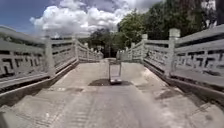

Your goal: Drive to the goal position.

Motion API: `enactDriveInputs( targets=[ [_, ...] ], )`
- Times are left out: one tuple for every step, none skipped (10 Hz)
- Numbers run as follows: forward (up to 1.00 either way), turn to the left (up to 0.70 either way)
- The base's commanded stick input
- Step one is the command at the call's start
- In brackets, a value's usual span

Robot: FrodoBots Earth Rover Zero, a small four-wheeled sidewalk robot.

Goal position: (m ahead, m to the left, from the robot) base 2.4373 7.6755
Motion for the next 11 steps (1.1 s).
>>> enactDriveInputs(
  targets=[
    [0.45,0.00],
    [0.45,0.00],
    [0.45,0.00],
    [0.53,0.00],
    [0.70,0.00],
    [0.70,0.00],
    [0.70,0.00],
    [0.70,0.00],
    [0.70,0.00],
    [0.70,0.00],
    [0.70,0.00]
  ],
)
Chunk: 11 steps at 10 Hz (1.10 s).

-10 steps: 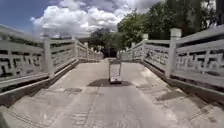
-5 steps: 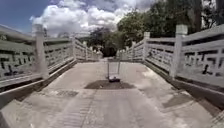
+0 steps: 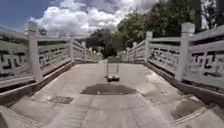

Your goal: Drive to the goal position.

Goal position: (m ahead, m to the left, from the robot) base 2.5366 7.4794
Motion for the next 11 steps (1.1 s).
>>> enactDriveInputs(
  targets=[
    [0.70,0.00],
    [0.70,0.00],
    [0.70,0.00],
    [0.70,0.00],
    [0.70,0.00],
    [0.70,0.00],
    [0.70,0.00],
    [0.70,0.00],
    [0.70,0.00],
    [0.70,0.00],
    [0.70,0.00]
  ],
)
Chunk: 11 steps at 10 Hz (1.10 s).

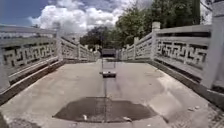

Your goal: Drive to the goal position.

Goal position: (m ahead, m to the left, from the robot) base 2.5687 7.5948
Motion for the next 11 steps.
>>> enactDriveInputs(
  targets=[
    [0.70,0.00],
    [0.70,0.00],
    [0.70,0.00],
    [0.70,0.00],
    [0.70,0.00],
    [0.70,0.00],
    [0.59,0.00],
    [0.45,0.00],
    [0.45,0.00],
    [0.45,0.00],
    [0.45,0.00]
  ],
)
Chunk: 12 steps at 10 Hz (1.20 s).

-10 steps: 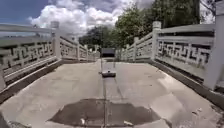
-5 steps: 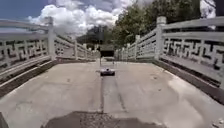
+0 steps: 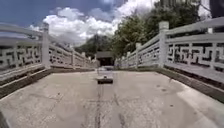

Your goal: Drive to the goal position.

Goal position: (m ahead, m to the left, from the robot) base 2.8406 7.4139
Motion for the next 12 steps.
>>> enactDriveInputs(
  targets=[
    [0.45,0.00],
    [0.45,0.00],
    [0.45,0.00],
    [0.45,0.00],
    [0.45,0.00],
    [0.45,0.00],
    [0.45,0.00],
    [0.45,0.00],
    [0.45,0.00],
    [0.45,0.00],
    [0.45,0.00],
    [0.45,0.00]
  ],
)
